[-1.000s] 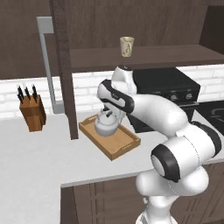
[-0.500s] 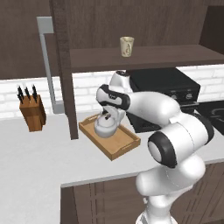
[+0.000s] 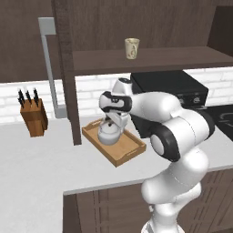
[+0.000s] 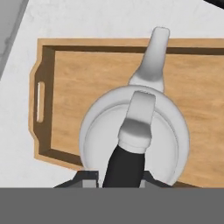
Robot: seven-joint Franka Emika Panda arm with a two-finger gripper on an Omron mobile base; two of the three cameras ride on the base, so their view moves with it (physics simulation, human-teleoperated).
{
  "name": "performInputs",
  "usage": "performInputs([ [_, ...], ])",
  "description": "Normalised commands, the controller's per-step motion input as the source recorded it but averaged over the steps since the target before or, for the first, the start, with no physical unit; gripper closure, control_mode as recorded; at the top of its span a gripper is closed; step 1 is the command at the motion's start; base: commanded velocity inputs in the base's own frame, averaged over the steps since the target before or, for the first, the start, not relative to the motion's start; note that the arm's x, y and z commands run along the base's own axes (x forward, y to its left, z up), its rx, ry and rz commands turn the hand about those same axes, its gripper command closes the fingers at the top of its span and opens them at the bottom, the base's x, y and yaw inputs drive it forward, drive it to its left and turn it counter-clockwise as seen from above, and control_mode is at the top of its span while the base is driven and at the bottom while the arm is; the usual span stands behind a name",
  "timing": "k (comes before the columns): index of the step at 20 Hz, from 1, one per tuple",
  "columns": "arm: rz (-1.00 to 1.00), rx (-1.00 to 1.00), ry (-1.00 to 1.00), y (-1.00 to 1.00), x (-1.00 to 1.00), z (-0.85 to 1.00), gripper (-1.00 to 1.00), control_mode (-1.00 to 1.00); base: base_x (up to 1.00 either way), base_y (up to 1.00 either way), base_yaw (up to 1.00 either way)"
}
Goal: Pick the kettle from the counter and place it on the tray. Then pick the mug from the cabinet and place it on the tray. Then close the cabinet doors.
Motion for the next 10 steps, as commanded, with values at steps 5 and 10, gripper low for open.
performInputs([
  [5,0.00,0.00,0.00,0.00,0.07,-0.24,-1.00,-1.00,0.00,0.00,0.00],
  [10,0.00,0.00,-0.01,0.00,-0.03,-0.04,-1.00,-1.00,0.00,0.00,0.00],
])
